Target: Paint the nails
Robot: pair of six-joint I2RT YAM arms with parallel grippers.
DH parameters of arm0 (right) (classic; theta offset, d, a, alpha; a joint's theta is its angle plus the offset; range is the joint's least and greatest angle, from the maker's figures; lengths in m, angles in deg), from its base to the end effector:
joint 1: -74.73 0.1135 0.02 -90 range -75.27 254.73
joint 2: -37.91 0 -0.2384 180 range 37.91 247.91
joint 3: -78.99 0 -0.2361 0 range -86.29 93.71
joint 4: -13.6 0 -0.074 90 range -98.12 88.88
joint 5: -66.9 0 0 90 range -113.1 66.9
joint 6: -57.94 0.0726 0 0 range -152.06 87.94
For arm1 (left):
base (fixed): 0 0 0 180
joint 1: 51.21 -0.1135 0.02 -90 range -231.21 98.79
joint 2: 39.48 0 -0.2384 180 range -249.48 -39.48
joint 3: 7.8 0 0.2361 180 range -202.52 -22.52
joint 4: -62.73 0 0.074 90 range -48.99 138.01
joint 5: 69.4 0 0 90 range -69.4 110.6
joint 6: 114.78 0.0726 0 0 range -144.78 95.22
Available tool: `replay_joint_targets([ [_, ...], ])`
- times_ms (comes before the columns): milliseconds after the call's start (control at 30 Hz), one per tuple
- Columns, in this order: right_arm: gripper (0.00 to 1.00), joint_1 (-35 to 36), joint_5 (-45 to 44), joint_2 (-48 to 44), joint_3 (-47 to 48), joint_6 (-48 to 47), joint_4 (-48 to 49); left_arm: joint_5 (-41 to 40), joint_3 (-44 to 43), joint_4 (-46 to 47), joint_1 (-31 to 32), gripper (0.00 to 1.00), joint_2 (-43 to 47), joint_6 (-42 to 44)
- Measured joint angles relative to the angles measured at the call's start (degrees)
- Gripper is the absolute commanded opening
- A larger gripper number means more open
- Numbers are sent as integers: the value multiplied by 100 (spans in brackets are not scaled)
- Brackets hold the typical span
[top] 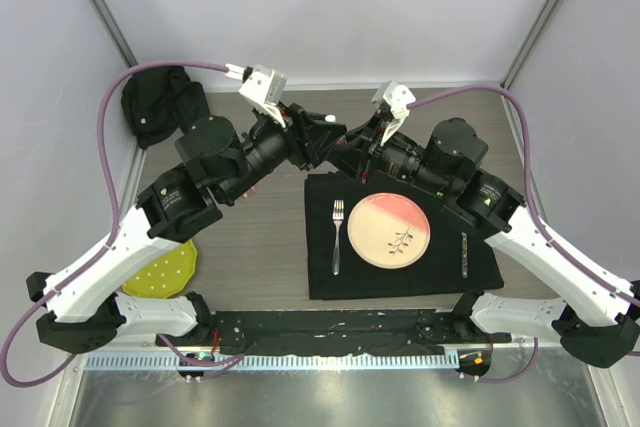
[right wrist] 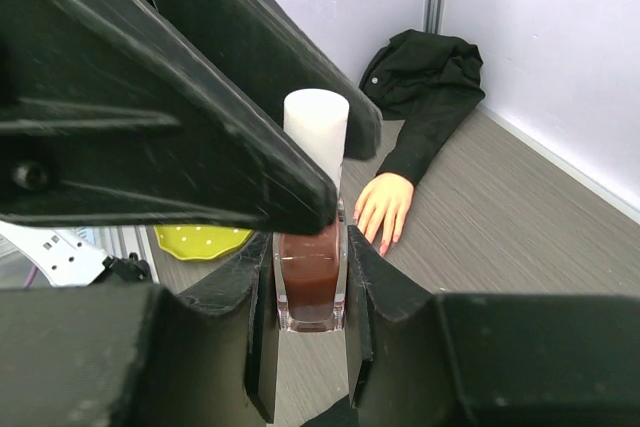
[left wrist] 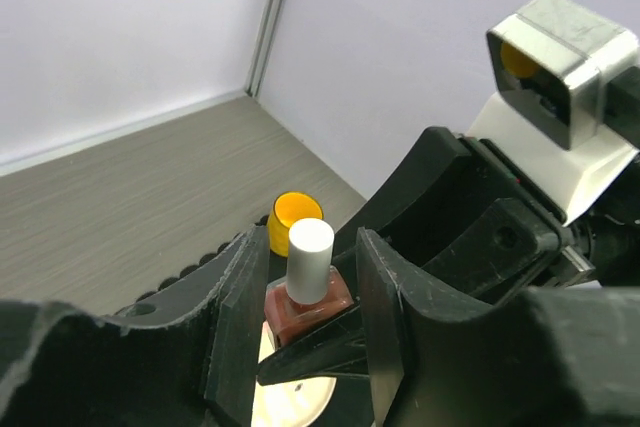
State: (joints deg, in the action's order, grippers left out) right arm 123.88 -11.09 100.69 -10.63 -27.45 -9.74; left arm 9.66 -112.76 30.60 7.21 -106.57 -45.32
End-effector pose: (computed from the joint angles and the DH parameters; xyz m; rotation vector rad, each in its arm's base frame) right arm 0.1618 0.2102 0.4457 -0.7534 1.3741 0.9045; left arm 0.1469 -0.2127 0.4926 0.3460 1.5109 -0.9696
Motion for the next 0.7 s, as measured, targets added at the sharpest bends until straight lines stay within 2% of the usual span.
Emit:
replay_joint_targets([
  [100, 1, 22, -42, 0, 0, -2, -4, -46, -28, -120, 13, 32, -63, 2],
  [133, 1, 26, -52, 0, 0, -2, -4, -57, -37, -157, 13, 23, -72, -11],
  [233, 1, 33, -83, 0, 0, -2, -9, -61, -74, -232, 15, 3, -90, -26],
  [267, 1, 42, -87, 0, 0, -2, -9, -63, -87, -251, 20, 0, -96, -24],
  [367, 1, 52, -96, 0, 0, 2, -4, 20, -105, -262, 22, 0, -105, -11],
  [433, 1, 50, -55, -15, 0, 7, -4, 356, -94, -236, -52, 0, -103, 44],
  [500, 1, 31, 79, -63, 0, 22, 9, 1060, -52, -107, -317, 0, -92, -2],
  [567, 1, -15, 337, -168, -7, 61, 74, 2175, 81, 273, -693, 0, -76, -208],
  [700, 1, -57, 1165, -494, -72, 247, 369, 4535, 562, 1886, -1209, 0, -160, -964],
])
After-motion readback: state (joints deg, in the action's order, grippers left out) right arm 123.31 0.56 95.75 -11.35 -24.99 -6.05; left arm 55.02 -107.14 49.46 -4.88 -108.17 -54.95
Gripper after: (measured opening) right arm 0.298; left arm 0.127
